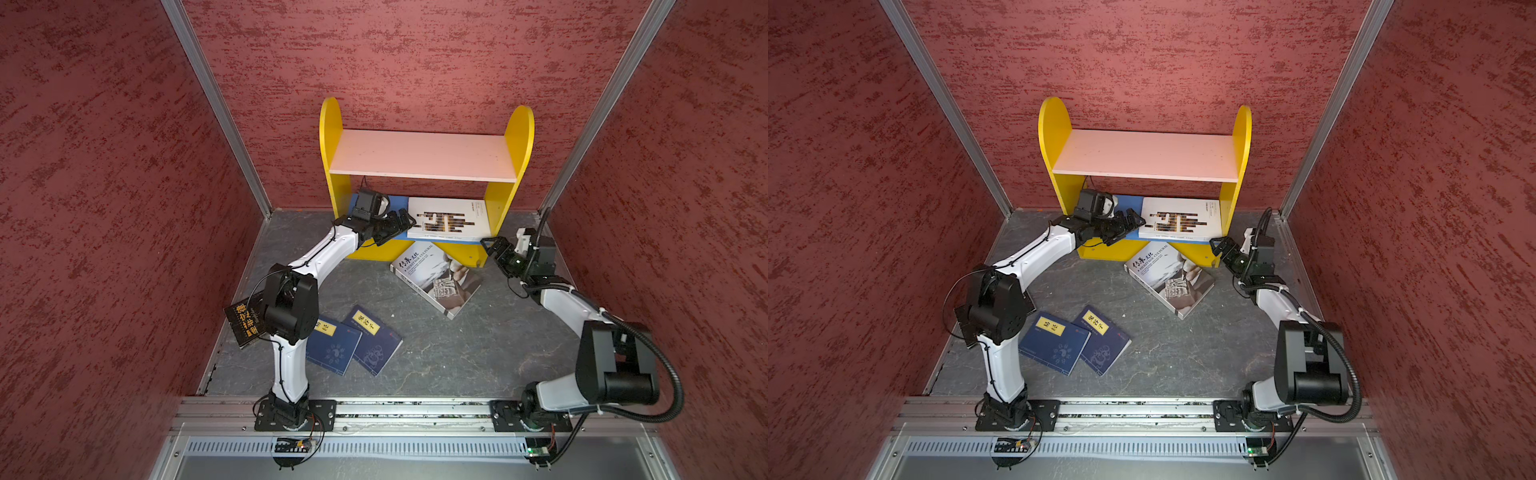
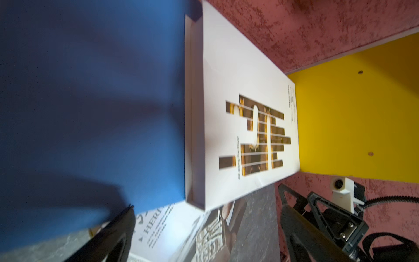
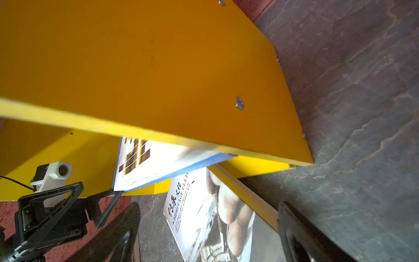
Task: Stacking books/files
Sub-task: Place the book at the bookshelf, then rotate the book at the center of the table.
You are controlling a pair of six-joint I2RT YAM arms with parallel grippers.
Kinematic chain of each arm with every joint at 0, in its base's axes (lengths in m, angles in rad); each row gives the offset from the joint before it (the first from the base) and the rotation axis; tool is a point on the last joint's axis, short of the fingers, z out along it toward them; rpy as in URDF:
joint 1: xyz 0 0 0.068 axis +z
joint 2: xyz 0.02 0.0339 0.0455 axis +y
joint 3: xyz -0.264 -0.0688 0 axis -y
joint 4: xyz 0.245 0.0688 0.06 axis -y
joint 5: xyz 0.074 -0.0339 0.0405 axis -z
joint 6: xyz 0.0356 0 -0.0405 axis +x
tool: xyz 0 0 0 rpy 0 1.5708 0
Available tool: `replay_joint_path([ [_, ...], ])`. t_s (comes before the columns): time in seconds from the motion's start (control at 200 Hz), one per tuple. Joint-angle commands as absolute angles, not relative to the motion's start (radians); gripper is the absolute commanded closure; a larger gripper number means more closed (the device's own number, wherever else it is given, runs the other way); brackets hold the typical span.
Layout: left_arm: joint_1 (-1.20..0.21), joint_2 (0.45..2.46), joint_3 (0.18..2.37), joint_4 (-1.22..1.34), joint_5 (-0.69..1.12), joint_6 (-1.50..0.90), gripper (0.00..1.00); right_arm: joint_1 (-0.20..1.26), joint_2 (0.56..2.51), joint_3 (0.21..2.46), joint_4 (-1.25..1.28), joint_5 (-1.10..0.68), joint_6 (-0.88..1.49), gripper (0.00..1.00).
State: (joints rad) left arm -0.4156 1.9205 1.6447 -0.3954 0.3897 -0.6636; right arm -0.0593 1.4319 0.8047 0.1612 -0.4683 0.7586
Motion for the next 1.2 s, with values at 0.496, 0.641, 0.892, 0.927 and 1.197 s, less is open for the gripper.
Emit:
replay_joint_path([
  [0.496,-0.559,1.594,0.949,0.064,0.024,-1.149,0.01,-0.054,1.316,0.616,0.147,-0.579,0.746,0.01],
  [0.641,-0.561,1.643,0.854,0.32,-0.042,-1.24,0.01,-0.054,1.323,0.557,0.173,-0.658,0.755,0.01],
  [0.892,-0.516,1.76,0.856,0.563,0.104,-1.158,0.01,-0.054,1.231,0.448,0.2,-0.674,0.814,0.01],
  [0.927,-0.502,1.777,0.86,0.573,0.133,-1.152,0.01,-0.054,1.217,0.433,0.196,-0.66,0.823,0.01],
  [1.197,-0.407,1.81,0.853,0.496,0.263,-1.097,0.01,-0.055,1.126,0.357,0.2,-0.549,0.957,0.01],
])
